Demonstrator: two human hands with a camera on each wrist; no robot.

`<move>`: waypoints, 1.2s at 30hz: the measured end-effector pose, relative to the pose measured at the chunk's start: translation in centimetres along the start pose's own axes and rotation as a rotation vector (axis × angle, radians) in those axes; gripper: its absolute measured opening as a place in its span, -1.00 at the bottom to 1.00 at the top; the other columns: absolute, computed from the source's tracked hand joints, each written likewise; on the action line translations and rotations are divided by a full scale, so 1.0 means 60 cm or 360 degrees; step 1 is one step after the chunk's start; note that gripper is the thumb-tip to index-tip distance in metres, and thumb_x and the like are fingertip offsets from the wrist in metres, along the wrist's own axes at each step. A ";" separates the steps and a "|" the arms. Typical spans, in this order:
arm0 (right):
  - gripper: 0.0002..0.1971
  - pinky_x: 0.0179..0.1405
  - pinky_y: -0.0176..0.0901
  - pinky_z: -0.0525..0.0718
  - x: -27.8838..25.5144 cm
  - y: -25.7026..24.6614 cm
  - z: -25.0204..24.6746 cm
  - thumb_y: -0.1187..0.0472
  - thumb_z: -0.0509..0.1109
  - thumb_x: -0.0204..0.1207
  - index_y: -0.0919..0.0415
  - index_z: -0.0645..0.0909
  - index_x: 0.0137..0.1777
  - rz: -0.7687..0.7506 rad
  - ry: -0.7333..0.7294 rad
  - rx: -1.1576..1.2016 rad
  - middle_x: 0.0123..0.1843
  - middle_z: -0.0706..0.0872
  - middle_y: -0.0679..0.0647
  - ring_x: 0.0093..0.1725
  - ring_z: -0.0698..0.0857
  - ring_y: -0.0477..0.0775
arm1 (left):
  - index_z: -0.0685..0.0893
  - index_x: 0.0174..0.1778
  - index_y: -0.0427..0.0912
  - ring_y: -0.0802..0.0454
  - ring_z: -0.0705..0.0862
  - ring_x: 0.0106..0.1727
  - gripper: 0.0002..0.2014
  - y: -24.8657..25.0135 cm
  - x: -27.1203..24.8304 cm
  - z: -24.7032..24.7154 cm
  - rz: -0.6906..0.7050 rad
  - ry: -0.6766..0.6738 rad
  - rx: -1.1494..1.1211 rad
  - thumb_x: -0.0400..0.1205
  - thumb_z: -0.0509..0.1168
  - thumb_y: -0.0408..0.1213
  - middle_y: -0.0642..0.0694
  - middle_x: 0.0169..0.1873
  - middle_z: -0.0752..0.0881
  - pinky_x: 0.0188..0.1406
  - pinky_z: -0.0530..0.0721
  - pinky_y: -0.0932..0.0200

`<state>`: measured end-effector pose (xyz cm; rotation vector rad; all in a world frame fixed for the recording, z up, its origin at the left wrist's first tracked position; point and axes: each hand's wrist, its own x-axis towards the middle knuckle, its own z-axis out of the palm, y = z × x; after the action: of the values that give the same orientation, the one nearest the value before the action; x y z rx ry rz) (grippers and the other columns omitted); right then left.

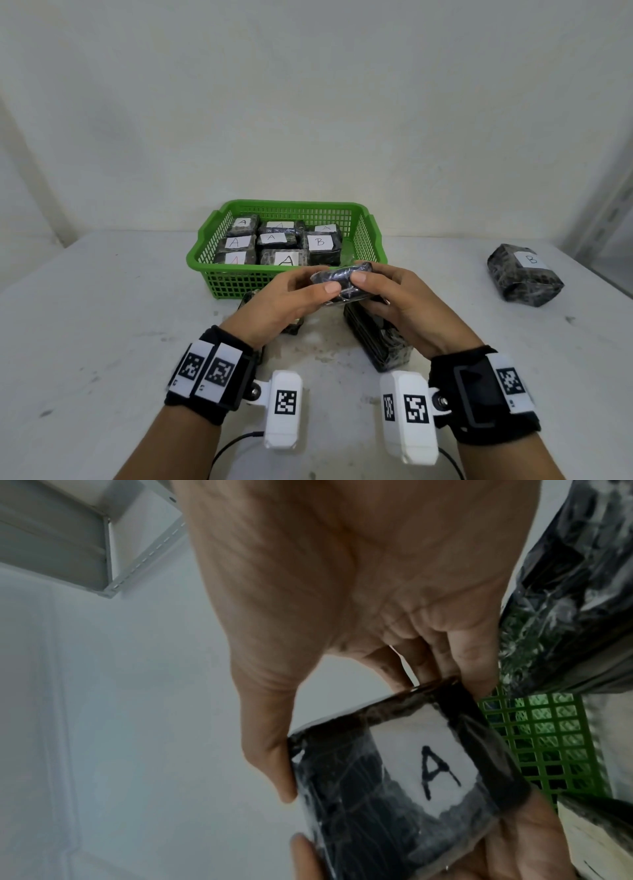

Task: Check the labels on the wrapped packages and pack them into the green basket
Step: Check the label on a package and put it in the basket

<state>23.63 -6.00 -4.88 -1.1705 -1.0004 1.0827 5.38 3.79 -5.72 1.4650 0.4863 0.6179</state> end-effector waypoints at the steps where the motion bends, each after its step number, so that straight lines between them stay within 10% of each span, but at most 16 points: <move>1: -0.26 0.25 -0.26 0.79 0.001 0.000 -0.002 0.01 0.70 0.22 0.36 0.70 0.38 -0.0017 0.0022 -0.0037 0.27 0.86 0.21 0.10 0.85 -0.09 | 0.62 0.40 -0.32 -0.14 0.74 0.30 -0.27 0.001 0.000 0.001 -0.0002 -0.0003 -0.0013 0.32 0.53 -0.05 -0.29 0.32 0.72 0.37 0.67 -0.03; 5: 0.21 0.31 -0.11 0.78 0.008 0.004 -0.010 -0.35 0.85 -0.21 0.19 0.63 0.48 -0.0117 0.0103 -0.0062 0.34 0.83 0.14 0.27 0.83 -0.01 | 0.59 0.41 -0.28 -0.21 0.70 0.28 -0.26 0.003 0.003 0.006 -0.0038 0.0041 -0.0222 0.34 0.42 0.06 -0.38 0.30 0.71 0.32 0.68 -0.06; 11: -0.36 0.53 0.22 0.66 0.005 0.007 -0.025 0.10 0.74 0.38 0.16 0.66 0.45 -0.0108 0.0153 -0.0214 0.36 0.84 0.11 0.36 0.81 0.14 | 0.49 0.53 -0.27 -0.39 0.59 0.44 -0.29 0.009 0.000 0.015 -0.0140 -0.0047 -0.0555 0.56 0.23 0.14 -0.50 0.40 0.59 0.44 0.58 -0.20; 16: -0.44 0.22 0.19 0.81 -0.003 -0.010 -0.042 0.01 0.64 0.33 0.16 0.73 0.33 -0.0089 0.0345 -0.0225 0.30 0.82 0.22 0.04 0.85 0.04 | 0.61 0.38 -0.34 -0.14 0.74 0.20 -0.50 0.010 0.012 0.021 0.0129 0.0223 -0.0398 0.59 0.24 -0.10 -0.33 0.24 0.75 0.10 0.79 -0.03; 22: -0.71 0.03 0.03 0.85 -0.028 -0.027 -0.074 0.23 0.51 0.65 0.37 0.76 0.29 0.0026 0.0424 -0.0063 0.15 0.89 0.26 0.04 0.86 0.20 | 0.76 0.20 -0.26 -0.17 0.79 0.20 -0.73 0.007 0.038 0.074 0.0199 0.0400 -0.0051 0.67 0.38 -0.19 -0.20 0.09 0.84 0.38 0.65 -0.27; 28: -0.79 -0.09 -0.04 0.84 -0.082 -0.070 -0.170 0.21 0.40 0.73 0.32 0.82 0.04 0.0092 0.0591 0.0042 -0.10 0.85 0.13 -0.17 0.84 0.10 | 0.82 -0.04 -0.27 -0.15 0.81 0.00 -0.81 0.038 0.096 0.180 0.0034 0.0212 -0.0054 0.68 0.39 -0.22 -0.22 -0.09 0.86 0.32 0.69 -0.27; 32: -0.72 0.07 0.09 0.78 -0.120 -0.107 -0.264 0.21 0.43 0.70 0.41 0.78 0.23 0.0072 0.0792 -0.0037 -0.04 0.87 0.18 -0.13 0.83 0.14 | 0.82 0.01 -0.29 -0.14 0.82 -0.06 -0.80 0.049 0.159 0.282 -0.0032 0.0077 -0.0002 0.65 0.42 -0.22 -0.25 -0.03 0.85 0.08 0.81 -0.05; 36: -0.81 -0.32 -0.07 0.89 -0.165 -0.139 -0.362 0.26 0.46 0.68 0.43 0.78 0.10 0.0135 0.1010 -0.0073 -0.18 0.87 0.18 -0.30 0.85 0.11 | 0.85 -0.43 -0.09 -0.26 0.85 -0.04 -0.82 0.031 0.237 0.386 -0.0106 0.0012 0.0206 0.33 0.51 -0.05 -0.24 -0.14 0.88 0.07 0.81 -0.23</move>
<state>43.74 -20.40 0.26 -1.4766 -0.4825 0.6766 30.96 -4.50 -1.56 1.5626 0.5880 0.5475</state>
